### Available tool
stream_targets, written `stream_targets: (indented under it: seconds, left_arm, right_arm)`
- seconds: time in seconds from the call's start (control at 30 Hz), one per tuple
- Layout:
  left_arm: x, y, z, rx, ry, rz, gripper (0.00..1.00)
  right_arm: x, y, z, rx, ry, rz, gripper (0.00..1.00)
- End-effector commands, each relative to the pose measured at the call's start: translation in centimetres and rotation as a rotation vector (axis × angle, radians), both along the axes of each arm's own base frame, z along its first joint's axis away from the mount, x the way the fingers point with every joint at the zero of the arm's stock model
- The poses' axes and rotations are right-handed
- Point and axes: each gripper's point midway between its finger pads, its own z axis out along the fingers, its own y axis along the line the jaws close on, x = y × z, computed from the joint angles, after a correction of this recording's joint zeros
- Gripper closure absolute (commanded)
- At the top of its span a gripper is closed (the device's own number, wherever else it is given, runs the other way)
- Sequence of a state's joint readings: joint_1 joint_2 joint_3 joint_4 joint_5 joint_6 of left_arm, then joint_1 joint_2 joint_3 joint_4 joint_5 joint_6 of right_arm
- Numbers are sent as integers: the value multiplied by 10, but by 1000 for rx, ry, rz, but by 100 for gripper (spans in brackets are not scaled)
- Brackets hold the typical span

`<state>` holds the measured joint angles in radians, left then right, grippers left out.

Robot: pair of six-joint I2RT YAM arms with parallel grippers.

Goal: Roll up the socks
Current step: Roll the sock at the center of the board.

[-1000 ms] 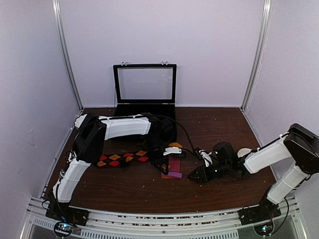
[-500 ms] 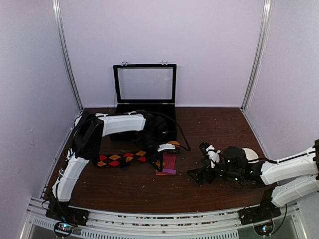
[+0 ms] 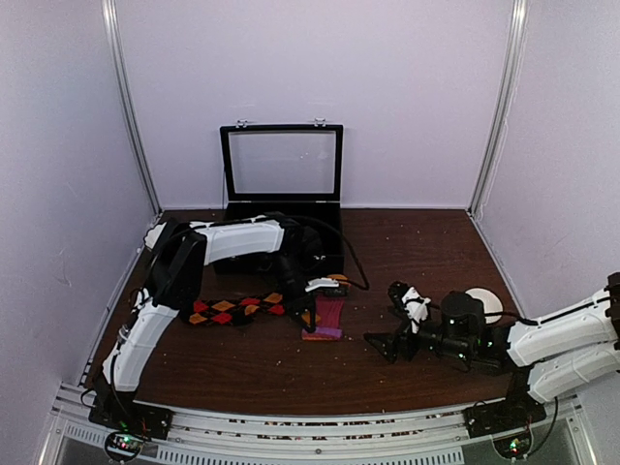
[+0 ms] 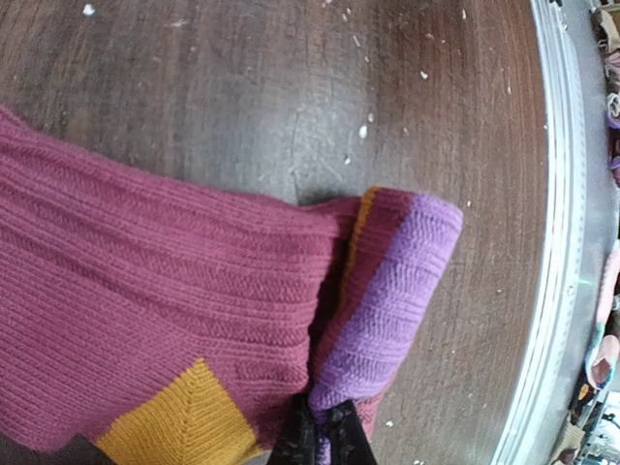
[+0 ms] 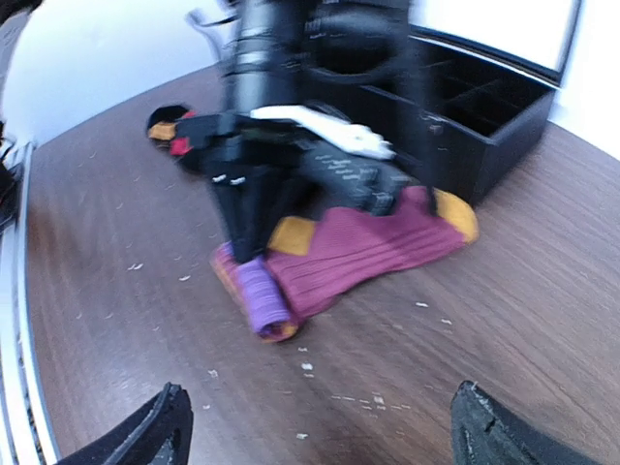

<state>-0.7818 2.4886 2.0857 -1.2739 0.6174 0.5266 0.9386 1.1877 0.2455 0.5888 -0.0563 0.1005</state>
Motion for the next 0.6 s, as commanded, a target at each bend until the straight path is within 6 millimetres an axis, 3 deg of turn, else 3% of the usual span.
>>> stream_targets:
  seconds: [0.0,0.3,0.57]
  left_arm:
    - [10,23,-33,86,31,23,100]
    - [13,24,-34,70,56,42,100]
    - [13,23,-34,65,74,37,100]
  right_arm:
    - [-17,41,12,-98,-159,226,16]
    - [-12,84,1,-252,-266,333,50]
    - [-6,114,-29,-367,-278,444,58]
